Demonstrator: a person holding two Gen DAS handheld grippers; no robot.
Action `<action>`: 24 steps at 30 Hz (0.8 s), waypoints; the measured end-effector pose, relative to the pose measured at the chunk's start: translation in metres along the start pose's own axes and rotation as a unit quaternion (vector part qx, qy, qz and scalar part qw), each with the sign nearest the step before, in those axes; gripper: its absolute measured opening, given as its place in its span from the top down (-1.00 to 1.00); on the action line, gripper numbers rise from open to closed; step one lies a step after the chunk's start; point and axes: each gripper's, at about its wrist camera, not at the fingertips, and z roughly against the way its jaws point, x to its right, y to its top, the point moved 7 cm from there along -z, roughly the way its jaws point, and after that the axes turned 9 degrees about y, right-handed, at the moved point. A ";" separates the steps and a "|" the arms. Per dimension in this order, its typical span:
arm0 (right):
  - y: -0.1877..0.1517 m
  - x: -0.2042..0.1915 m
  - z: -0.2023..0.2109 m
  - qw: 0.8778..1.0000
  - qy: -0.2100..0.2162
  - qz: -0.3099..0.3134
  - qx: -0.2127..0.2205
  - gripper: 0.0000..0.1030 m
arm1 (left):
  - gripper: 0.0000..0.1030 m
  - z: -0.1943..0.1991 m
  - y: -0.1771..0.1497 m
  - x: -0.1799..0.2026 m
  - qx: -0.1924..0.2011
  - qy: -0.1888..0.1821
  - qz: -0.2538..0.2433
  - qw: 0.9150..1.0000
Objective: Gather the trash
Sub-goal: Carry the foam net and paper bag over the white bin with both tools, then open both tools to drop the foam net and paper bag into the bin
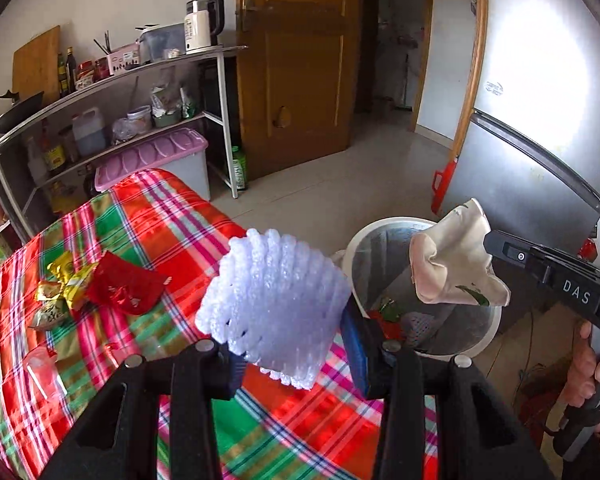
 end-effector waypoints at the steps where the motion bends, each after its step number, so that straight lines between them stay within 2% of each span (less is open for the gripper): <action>1: 0.001 0.007 0.003 1.000 -0.007 -0.005 0.002 0.95 | 0.17 -0.001 0.002 0.007 0.002 -0.004 -0.006 1.000; 12: 0.001 0.075 0.026 0.996 -0.074 -0.045 0.007 0.95 | 0.16 -0.021 0.021 0.079 -0.001 -0.052 -0.041 0.998; 18: -0.008 0.101 0.017 0.992 -0.112 -0.052 -0.012 0.95 | 0.16 -0.041 0.020 0.106 -0.025 -0.065 -0.059 0.996; 24: -0.020 0.116 0.000 0.990 -0.125 -0.048 -0.039 0.94 | 0.15 -0.059 0.017 0.117 -0.044 -0.069 -0.065 0.994</action>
